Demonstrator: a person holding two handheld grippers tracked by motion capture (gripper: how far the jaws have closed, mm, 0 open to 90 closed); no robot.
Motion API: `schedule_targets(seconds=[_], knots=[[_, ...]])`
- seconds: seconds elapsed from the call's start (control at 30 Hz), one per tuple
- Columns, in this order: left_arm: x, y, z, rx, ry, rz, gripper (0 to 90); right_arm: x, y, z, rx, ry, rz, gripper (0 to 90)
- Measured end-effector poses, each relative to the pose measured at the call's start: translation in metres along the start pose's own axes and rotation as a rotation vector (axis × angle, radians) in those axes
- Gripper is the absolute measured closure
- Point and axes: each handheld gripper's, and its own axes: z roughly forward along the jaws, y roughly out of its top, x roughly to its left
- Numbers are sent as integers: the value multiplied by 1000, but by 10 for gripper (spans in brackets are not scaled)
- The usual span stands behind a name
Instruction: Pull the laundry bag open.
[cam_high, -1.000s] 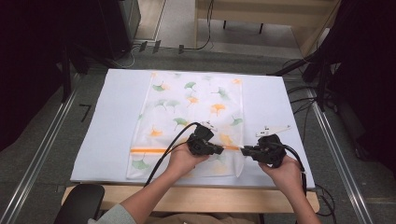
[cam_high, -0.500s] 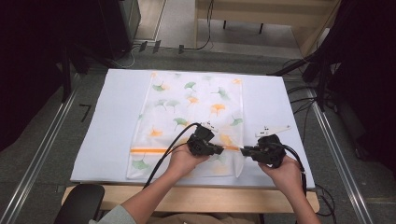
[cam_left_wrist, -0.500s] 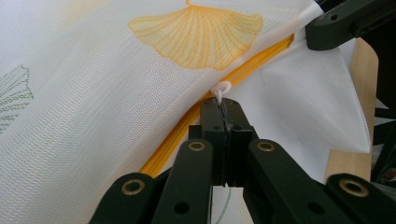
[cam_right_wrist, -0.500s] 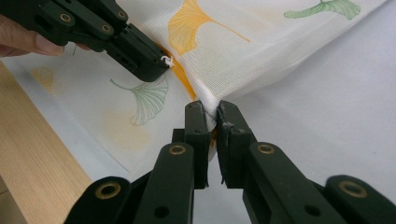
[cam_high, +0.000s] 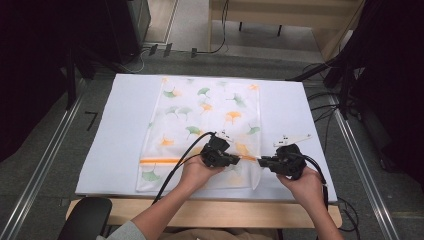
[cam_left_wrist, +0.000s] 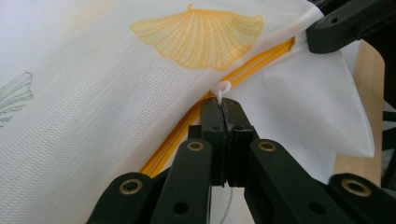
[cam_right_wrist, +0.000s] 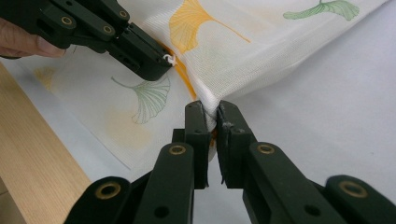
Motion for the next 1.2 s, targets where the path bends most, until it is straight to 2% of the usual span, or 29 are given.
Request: schedule_targets(seconds=[0.43,0.77,0.83,0.93,1.07,1.2], knots=[[0,0,-1,14,-6,4,900,-2,-1,1,7,-2,7,855],[8,-5,-10,25,3,-16,900,-3,-1,2,19,-3,4,854],[11,-6,-11,34,-1,-35,900,-4,-2,2,21,-2,3,854],[12,-7,-13,42,5,-29,900,-3,-1,2,25,-4,6,855],[13,-8,-13,44,0,-49,900,-2,-1,2,24,-4,2,855],[14,-9,-13,54,1,-40,900,-1,-1,2,25,-8,-5,855]])
